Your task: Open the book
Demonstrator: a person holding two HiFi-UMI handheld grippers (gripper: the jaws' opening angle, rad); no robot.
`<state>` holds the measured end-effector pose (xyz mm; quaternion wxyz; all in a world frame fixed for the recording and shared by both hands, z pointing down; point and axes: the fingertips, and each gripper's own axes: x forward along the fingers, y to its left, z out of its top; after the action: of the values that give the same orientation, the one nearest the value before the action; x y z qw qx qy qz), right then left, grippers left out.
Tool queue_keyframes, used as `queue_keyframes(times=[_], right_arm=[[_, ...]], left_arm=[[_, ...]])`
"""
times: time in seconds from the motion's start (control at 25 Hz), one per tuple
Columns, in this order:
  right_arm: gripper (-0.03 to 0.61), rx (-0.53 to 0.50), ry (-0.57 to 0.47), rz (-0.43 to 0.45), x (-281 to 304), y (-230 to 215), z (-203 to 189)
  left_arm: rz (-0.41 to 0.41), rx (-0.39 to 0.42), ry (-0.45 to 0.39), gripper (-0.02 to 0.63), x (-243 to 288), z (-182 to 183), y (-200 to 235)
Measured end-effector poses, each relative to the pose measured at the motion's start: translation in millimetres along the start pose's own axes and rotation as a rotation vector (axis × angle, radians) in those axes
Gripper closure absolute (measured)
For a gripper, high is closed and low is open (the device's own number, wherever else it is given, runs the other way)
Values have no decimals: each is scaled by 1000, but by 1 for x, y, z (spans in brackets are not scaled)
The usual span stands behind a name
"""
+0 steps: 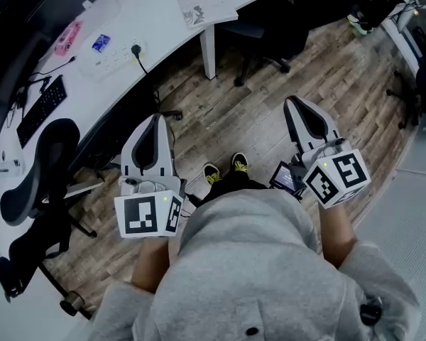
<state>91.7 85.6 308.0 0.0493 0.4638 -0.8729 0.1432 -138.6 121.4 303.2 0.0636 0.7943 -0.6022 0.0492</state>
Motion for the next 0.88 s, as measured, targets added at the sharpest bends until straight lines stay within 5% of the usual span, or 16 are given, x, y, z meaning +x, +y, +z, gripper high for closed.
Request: queue_keyframes(times=[0.44,0.88], right_arm=[[546,-28,14,38,0,48,-8],[551,-49,2,19,-2,73,-10]], left_arm=[[61,57,-17,603,-31,0,27],[-26,13,-18,603,-43,-4,29]])
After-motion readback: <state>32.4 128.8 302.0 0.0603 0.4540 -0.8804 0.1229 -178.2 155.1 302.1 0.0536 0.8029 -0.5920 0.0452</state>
